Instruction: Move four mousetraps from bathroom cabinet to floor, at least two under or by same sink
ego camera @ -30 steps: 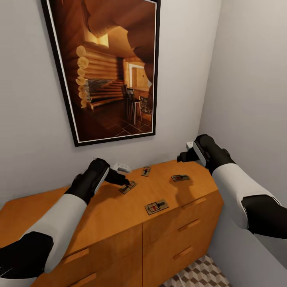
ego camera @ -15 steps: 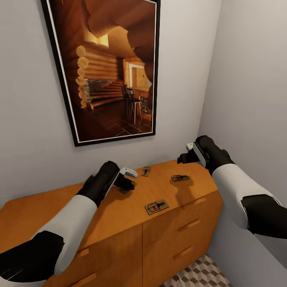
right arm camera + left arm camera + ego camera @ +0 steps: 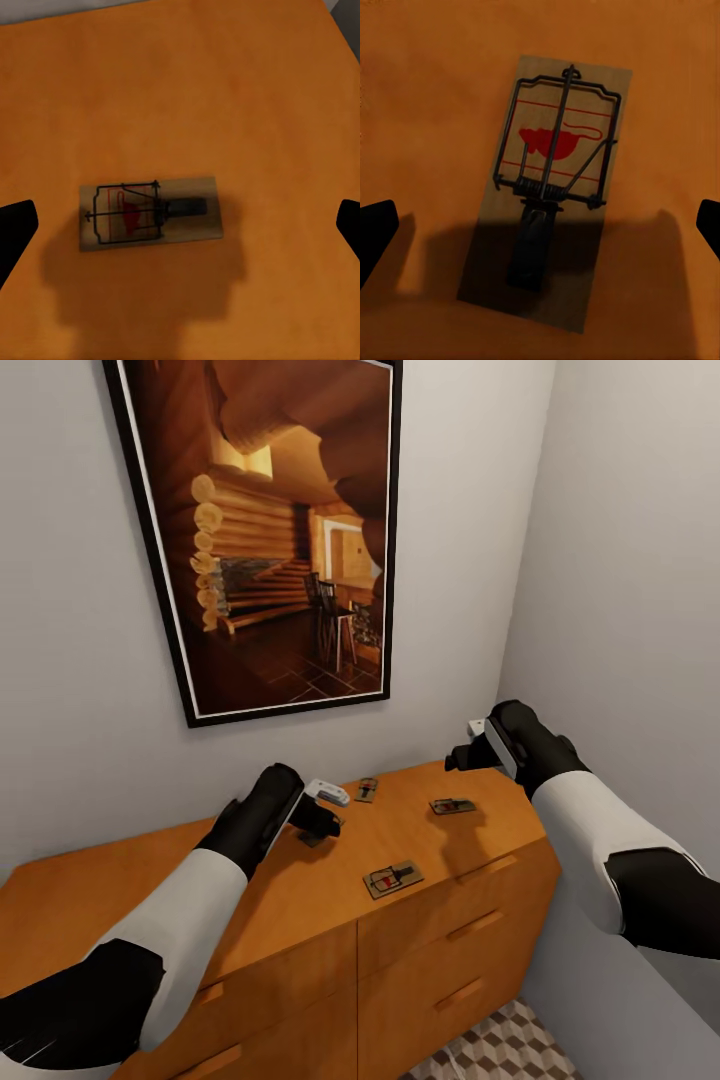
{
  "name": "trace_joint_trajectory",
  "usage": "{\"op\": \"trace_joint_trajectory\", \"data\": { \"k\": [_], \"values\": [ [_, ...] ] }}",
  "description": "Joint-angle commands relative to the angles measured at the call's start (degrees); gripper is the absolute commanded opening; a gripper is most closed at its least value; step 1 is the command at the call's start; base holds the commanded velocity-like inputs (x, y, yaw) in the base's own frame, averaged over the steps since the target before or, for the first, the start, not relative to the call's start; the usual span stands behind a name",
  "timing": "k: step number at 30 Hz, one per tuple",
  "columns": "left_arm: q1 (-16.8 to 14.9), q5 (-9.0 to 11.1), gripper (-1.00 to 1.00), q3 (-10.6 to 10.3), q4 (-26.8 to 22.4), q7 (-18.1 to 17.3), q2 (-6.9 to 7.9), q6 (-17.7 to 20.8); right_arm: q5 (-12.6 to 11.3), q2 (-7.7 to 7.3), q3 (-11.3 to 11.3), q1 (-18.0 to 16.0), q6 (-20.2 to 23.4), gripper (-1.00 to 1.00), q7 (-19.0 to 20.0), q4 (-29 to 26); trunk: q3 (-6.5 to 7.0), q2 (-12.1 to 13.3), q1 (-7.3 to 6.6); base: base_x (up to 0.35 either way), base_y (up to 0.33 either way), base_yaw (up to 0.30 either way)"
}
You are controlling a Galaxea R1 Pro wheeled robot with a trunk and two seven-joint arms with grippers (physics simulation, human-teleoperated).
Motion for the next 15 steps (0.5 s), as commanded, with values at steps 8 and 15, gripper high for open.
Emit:
{"op": "trace_joint_trajectory", "data": {
  "k": [8,15],
  "values": [
    [-0.1,-0.9,1.0,0.0,0.0,-0.5,0.02,0.1,0.3,-0.09,0.4,0.0,0.2,1.0,0.4,-0.1,-0.07,0.0,0.0,0.0,0.0,0.0],
    [0.0,-0.9,1.0,-0.1,0.3,-0.5,0.02,0.1,0.3,-0.09,0.4,0.0,0.2,1.0,0.4,-0.1,-0.07,0.0,0.0,0.0,0.0,0.0]
  ]
}}
